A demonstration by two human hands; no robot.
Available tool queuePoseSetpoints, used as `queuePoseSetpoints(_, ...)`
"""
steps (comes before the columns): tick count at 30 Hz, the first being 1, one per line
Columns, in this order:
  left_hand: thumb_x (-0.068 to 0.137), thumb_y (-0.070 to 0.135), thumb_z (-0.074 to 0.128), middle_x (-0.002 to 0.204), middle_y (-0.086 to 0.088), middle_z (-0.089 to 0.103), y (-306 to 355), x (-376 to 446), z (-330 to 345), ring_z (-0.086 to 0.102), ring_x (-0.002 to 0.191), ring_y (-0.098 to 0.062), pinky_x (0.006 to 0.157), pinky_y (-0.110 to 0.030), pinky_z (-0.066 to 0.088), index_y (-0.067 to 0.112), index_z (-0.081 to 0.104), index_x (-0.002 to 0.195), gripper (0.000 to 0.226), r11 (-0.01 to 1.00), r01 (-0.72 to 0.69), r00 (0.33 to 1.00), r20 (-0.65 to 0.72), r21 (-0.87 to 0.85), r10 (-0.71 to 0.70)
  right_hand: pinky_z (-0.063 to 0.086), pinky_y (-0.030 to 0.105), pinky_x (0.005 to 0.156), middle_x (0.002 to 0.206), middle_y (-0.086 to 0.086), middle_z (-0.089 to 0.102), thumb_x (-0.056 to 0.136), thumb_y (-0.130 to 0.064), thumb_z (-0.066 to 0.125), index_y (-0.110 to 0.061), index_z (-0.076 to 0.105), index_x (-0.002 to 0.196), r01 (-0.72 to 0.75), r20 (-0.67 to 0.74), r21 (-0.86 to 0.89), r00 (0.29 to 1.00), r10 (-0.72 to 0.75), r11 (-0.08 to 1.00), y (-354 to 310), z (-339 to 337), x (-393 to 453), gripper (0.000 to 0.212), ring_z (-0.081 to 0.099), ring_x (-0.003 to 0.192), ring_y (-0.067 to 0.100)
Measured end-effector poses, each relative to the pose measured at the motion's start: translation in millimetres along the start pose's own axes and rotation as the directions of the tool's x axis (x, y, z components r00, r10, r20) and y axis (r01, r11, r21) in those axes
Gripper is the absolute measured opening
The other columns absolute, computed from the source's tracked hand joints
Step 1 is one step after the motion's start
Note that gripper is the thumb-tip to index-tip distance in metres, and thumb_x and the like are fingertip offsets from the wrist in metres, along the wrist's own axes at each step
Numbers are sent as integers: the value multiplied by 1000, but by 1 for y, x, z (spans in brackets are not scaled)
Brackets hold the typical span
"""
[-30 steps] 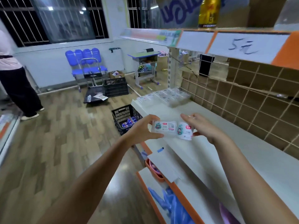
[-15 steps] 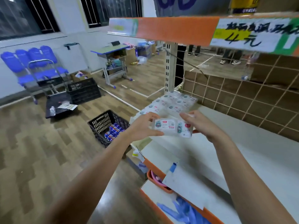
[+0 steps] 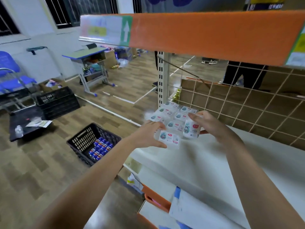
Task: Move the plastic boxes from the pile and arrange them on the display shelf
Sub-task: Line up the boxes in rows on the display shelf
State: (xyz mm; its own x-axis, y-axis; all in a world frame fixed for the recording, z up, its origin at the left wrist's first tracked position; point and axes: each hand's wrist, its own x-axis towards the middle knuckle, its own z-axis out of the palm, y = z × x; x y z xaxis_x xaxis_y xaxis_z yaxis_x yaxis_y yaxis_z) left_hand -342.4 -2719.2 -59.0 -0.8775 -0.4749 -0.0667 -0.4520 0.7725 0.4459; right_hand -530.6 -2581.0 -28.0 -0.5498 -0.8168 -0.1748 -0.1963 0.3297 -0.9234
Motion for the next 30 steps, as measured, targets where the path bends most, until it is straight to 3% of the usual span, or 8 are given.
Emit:
queuePoseSetpoints(8,69,67,67,131,4,45,-21,33,14,33,124,-20,106,-31,23,28,48,127,72,944,-181,982,105,277,157,51,25,69,113,7,61,88,-44,59,-11,41,132,-72,-61,7,996,72,997,0,8,14,58,59,88,11)
queuePoseSetpoints(12,72,61,68,132,1,42,-27,36,9,31,124,-22,107,-34,25,26,46,130,72,920,-235,971,117,315,208,50,26,67,98,-2,62,88,-41,59,-12,44,124,-83,-128,48,988,89,995,-2,15,10,48,60,84,8)
queuePoseSetpoints(19,74,63,64,132,-1,43,-34,42,5,31,125,-23,106,-38,24,24,45,129,70,864,-338,941,119,373,316,49,25,64,96,-4,61,90,-39,58,-13,44,117,-112,-232,55,965,122,992,-12,33,1,39,58,84,6)
queuePoseSetpoints(24,73,65,62,127,0,48,-37,49,5,36,120,-23,103,-37,29,23,48,128,70,827,-399,914,100,396,393,42,21,66,97,-10,58,89,-42,57,-19,42,119,-161,-191,10,968,160,987,-15,41,-8,40,53,86,0)
queuePoseSetpoints(30,75,64,60,124,-3,50,-40,55,4,39,117,-25,98,-38,32,19,49,126,68,795,-440,892,99,418,441,46,23,72,100,-14,59,89,-38,58,-23,43,120,-160,-189,22,969,162,987,-19,48,-17,38,55,92,1)
